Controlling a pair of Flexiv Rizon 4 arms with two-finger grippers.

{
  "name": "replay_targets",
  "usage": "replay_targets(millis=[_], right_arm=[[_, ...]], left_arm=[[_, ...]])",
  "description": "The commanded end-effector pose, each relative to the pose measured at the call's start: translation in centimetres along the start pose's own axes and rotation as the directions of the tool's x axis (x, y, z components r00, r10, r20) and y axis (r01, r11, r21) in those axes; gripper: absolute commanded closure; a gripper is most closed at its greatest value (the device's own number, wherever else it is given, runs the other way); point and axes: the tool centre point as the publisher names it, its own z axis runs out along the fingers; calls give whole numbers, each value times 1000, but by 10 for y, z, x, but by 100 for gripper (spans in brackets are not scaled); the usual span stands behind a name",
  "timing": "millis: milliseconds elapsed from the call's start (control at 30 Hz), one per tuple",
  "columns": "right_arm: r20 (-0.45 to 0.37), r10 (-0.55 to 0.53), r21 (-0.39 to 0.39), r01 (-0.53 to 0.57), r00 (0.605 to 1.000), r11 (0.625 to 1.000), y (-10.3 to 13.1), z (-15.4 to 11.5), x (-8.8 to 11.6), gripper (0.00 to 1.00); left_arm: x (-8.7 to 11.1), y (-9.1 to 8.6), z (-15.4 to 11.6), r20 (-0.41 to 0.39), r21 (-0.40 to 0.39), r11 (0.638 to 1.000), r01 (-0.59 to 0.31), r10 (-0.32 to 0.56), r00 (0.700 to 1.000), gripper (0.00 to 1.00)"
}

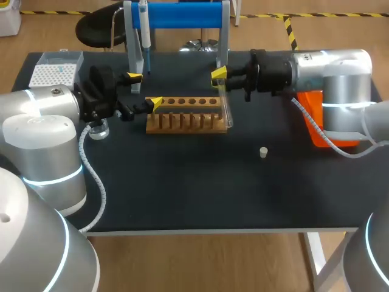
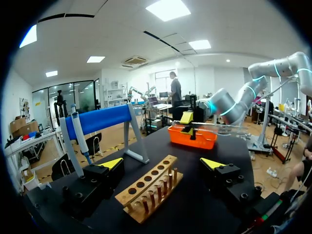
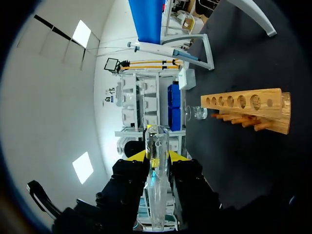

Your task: Invert the test tube, pick up the pipette, mount the tip to pipette, aspirate from beaker and dispense into the tube, eject the tip, return the pipette, and cap with the stopper.

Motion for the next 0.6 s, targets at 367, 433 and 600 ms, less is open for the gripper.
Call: replay_targets(millis=[367,433,600], right_arm=[[21,-30,-1,30,999,1000,-1,0,1,100],[21,-30,-1,30,999,1000,-1,0,1,100],[21,-30,-1,30,999,1000,-1,0,1,100]], left_arm=[[1,1,1,3,2,1000,-1,1,1000,0],[1,1,1,3,2,1000,-1,1,1000,0],[1,1,1,3,2,1000,-1,1,1000,0]])
